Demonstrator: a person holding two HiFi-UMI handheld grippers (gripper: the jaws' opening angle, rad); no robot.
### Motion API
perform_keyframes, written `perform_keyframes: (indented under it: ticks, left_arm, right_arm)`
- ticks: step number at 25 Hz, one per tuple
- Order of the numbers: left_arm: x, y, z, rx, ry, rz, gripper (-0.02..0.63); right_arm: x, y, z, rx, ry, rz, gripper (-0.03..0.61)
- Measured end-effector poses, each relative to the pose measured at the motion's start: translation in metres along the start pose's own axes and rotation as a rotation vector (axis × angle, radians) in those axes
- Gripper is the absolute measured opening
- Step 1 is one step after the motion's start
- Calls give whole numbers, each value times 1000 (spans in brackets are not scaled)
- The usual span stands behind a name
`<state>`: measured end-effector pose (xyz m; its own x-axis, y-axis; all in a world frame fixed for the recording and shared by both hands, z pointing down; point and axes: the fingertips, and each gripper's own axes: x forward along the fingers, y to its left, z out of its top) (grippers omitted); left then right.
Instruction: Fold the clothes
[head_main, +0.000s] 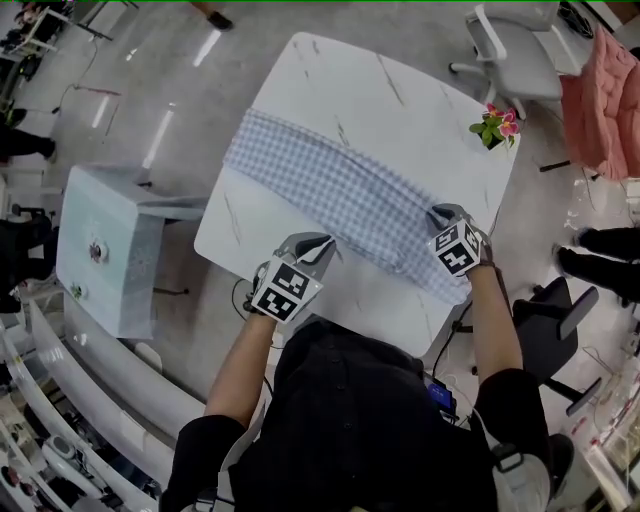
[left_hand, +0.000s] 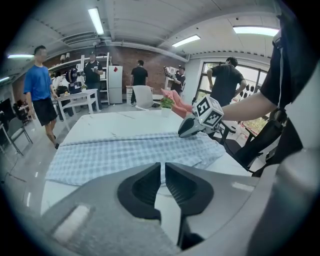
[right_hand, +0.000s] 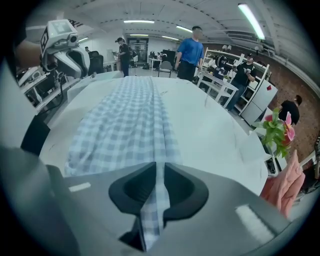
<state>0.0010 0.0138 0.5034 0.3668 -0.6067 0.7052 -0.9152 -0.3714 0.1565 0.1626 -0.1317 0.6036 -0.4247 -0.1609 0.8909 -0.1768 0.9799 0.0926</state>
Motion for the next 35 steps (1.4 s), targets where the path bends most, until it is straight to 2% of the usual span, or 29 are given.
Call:
perform_keyframes:
  ticks: [2, 3, 8, 13, 18, 27, 32, 35]
  left_arm:
    - [4, 1, 2, 2, 2, -15, 37]
    - [5, 2, 3, 3, 3, -21, 37]
    - [14, 2, 6, 11, 6, -51, 35]
    - [23, -1, 9, 15, 14, -75, 35]
    - [29, -9, 8, 25, 29, -91, 35]
    - [30, -13, 6, 32, 49, -88, 35]
    - [28, -22, 4, 33, 59, -85, 35]
    - [27, -27, 6, 39, 58, -80, 35]
  right_arm:
    - [-1, 1, 1, 4, 3, 16, 14]
    - [-2, 0, 2, 7, 1, 21, 12]
    - [-9, -3, 5, 11, -21, 29, 12]
    - [-11, -28, 8, 37, -37, -63, 12]
    - [-6, -45, 4, 81, -16, -89, 12]
    - [12, -44, -4, 50, 12, -122, 12]
    - [10, -43, -4, 21, -25, -176, 18]
    - [1, -41, 0, 59, -65, -161, 52]
